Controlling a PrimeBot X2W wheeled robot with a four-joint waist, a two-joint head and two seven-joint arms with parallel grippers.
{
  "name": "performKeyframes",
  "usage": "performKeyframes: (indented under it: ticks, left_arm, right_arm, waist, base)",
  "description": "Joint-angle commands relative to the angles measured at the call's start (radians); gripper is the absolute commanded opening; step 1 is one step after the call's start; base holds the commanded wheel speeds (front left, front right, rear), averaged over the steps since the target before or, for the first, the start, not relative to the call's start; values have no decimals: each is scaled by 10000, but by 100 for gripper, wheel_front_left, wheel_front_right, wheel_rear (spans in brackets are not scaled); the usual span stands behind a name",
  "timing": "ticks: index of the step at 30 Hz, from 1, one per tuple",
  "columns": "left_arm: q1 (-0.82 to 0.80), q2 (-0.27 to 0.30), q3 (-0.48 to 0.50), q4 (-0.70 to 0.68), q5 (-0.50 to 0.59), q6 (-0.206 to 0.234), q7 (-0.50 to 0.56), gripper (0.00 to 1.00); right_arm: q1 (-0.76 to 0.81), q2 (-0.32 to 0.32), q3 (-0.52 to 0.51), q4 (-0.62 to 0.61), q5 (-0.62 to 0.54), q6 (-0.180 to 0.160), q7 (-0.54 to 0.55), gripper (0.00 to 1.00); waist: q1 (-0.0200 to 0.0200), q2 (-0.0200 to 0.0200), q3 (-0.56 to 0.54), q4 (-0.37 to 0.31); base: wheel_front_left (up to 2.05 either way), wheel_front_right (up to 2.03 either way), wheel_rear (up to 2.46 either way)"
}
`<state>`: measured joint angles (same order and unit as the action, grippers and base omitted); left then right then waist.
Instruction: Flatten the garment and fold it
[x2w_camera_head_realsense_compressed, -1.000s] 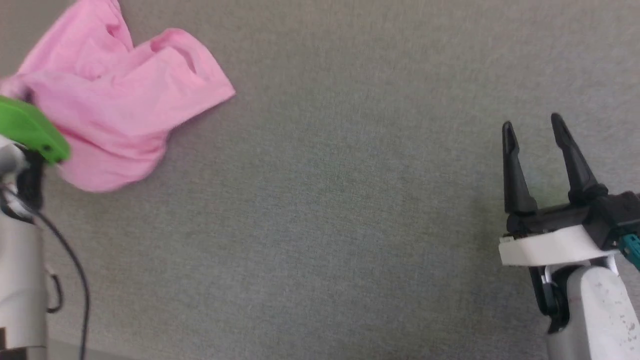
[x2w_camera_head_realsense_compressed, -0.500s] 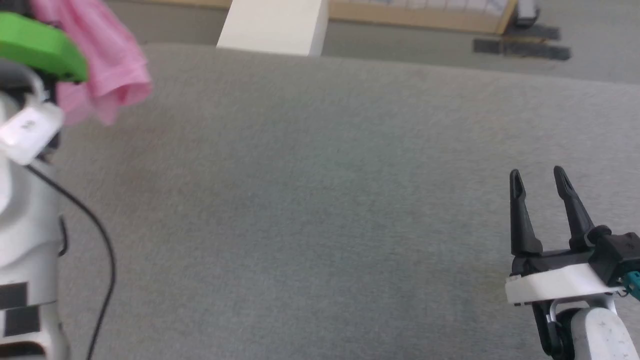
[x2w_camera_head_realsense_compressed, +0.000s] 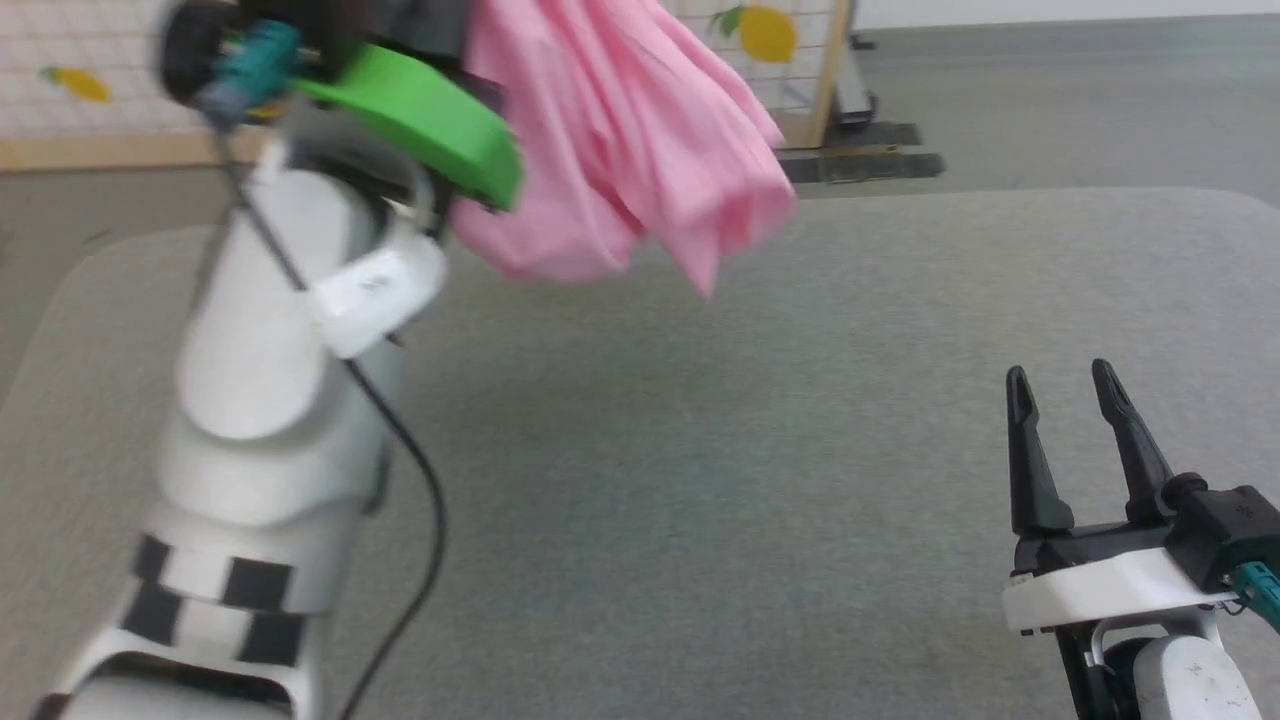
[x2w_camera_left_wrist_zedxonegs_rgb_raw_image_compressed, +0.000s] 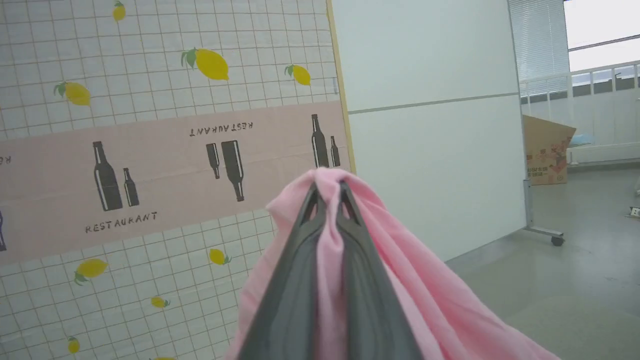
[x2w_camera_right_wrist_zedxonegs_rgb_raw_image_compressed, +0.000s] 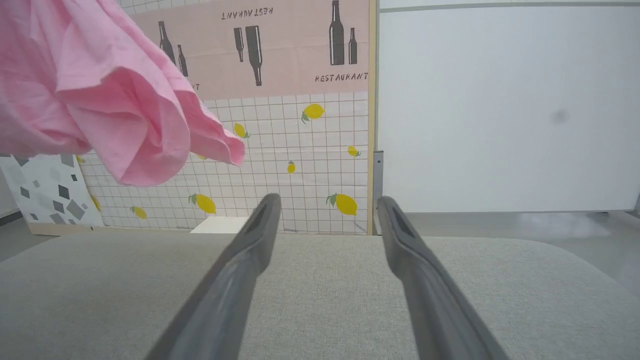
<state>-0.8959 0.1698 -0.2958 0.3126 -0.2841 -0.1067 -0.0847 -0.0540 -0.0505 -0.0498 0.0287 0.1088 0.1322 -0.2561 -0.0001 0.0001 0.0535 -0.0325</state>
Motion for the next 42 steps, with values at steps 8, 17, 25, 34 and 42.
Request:
performKeyframes:
  ticks: [8,17,25,34,42]
  left_arm:
    - [1403,-881,-1734,1266,-1624,-222,1388,0]
    - [2750,-1131,-4034,3594,-2828,-237,4337,0]
    - [3131,-1163,-5203,4492,-3582,-238,6470,38]
    - [2904,-749,-3805,3014,-2902,719,662,100]
    - [3784,192,-1924,1321,-2366,1351,-1758,100]
  right_arm:
    - [154,3,59,-30,80,-15,-56,100]
    - [-26,3,194,31,221,-15,-57,100]
    - [46,3,84,55,289,-15,-57,100]
    - [229,3,-96,66,220,-15,-57,100]
    - [407,3,-154,-9,134,-15,-57,100]
  waist:
    - [1,-1,-132,-1223]
    - [1,-1,244,-1640]
    - [1,-1,234,-1586]
    - [1,-1,-102,-909]
    - [1,-1,-370,-400]
  base:
    - [0,0,0]
    - [0,0,0]
    - [0,0,0]
    - [0,0,0]
    - [0,0,0]
